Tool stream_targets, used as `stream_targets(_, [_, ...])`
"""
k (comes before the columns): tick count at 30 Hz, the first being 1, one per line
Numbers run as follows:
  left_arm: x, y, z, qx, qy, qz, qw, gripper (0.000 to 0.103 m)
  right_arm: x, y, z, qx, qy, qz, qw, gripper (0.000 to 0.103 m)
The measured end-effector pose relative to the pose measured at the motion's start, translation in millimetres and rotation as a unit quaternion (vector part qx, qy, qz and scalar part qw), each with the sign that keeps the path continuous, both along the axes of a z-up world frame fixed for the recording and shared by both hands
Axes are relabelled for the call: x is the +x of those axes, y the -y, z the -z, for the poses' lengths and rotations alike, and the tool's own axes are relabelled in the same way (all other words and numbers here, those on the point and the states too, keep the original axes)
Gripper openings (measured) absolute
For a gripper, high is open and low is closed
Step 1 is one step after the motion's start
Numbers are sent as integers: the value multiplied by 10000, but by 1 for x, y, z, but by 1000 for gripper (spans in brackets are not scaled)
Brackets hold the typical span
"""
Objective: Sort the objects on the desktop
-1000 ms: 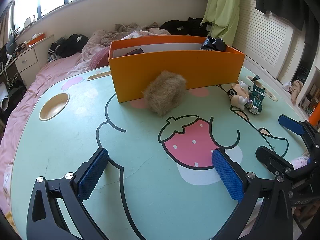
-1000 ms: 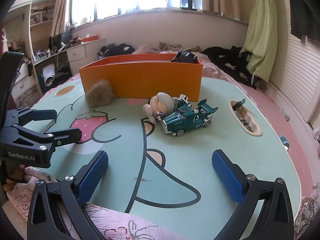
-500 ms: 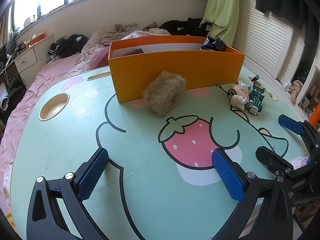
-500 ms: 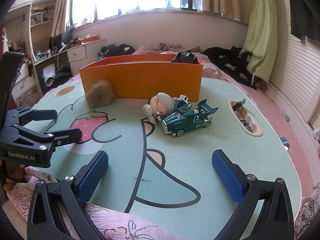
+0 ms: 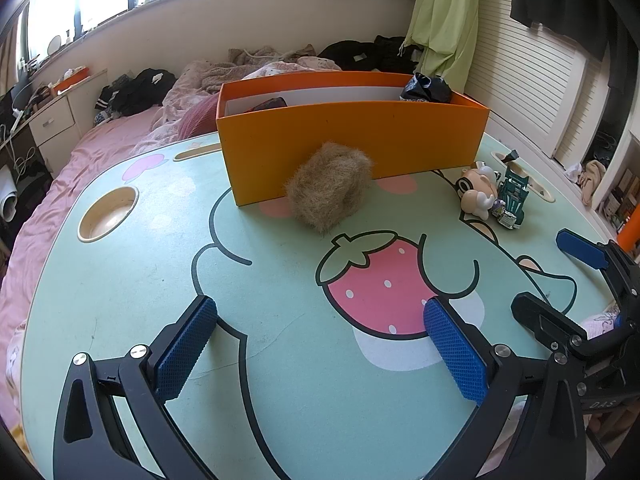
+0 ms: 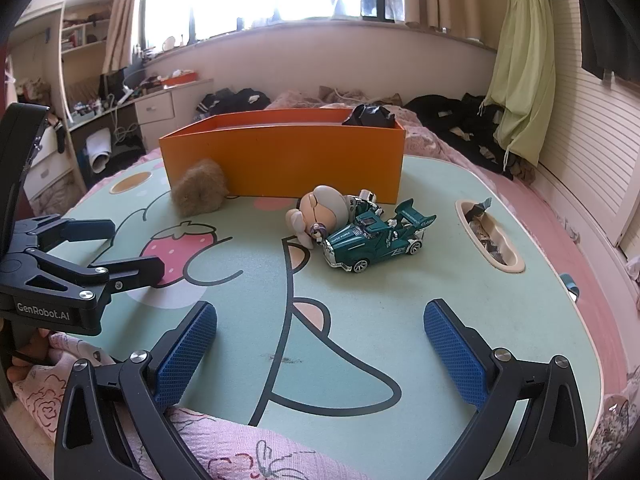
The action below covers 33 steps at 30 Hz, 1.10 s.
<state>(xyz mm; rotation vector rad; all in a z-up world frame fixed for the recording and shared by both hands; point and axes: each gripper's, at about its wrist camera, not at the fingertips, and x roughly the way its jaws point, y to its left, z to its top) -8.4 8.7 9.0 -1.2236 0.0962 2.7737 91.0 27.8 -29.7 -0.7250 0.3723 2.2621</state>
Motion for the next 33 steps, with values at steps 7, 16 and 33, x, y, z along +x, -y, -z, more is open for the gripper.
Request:
stream_targets(7, [0,0,0,0,-2,-2,10000,103,0,0,0,3,-2,7,10000,103])
stream_targets(16, [1,0,0,-1,0,-2,10000,103,0,0,1,9,-7,15,10000,103])
stream_targets(33, [-77,-4,-16,486,629,-94,9968,60,23,-12,-9,-272,-854,107,9959,103])
